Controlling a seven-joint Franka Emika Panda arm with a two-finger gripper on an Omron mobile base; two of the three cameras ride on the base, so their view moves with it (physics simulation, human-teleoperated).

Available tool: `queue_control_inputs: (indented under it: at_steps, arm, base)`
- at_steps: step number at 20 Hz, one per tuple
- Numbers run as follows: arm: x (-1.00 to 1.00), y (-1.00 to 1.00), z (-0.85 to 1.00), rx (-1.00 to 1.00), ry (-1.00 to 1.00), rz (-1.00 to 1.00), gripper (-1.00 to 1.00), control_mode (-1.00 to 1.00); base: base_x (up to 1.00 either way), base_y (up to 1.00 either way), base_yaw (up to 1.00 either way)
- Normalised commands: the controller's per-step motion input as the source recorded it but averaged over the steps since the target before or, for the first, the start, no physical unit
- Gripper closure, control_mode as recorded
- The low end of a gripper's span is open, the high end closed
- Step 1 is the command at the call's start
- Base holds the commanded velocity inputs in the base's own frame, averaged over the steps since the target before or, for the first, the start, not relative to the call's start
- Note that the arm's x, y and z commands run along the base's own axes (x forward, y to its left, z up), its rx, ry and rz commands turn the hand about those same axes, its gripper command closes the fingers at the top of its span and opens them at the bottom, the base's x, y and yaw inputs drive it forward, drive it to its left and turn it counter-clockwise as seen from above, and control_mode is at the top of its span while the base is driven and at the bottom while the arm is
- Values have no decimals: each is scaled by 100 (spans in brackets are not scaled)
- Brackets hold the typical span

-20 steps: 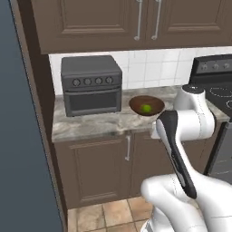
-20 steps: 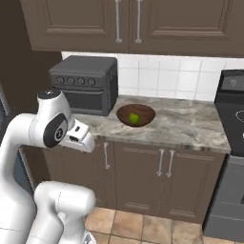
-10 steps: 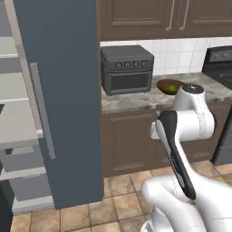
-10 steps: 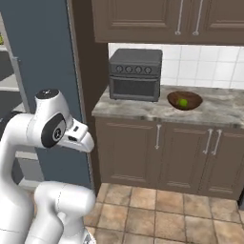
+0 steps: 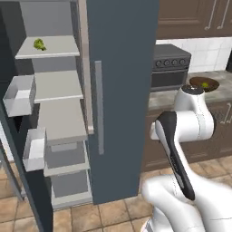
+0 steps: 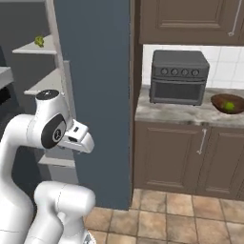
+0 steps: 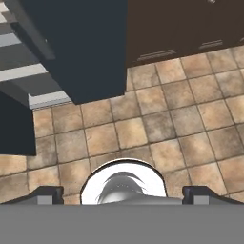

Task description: Take the lime, broccoli, and pear from the freezer and place them in the bowl on the counter.

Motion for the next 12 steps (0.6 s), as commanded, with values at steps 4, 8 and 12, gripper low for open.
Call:
queue_control_inputs:
  at_steps: [4,8,12]
  arm:
    - [0,0,0,0,0,0,-100,100]
    - [0,0,0,0,0,0,-100,100]
    - [0,0,0,0,0,0,-100,100]
  base:
    - [38,99,13]
    - [20,60,26]
    - [26,26,24]
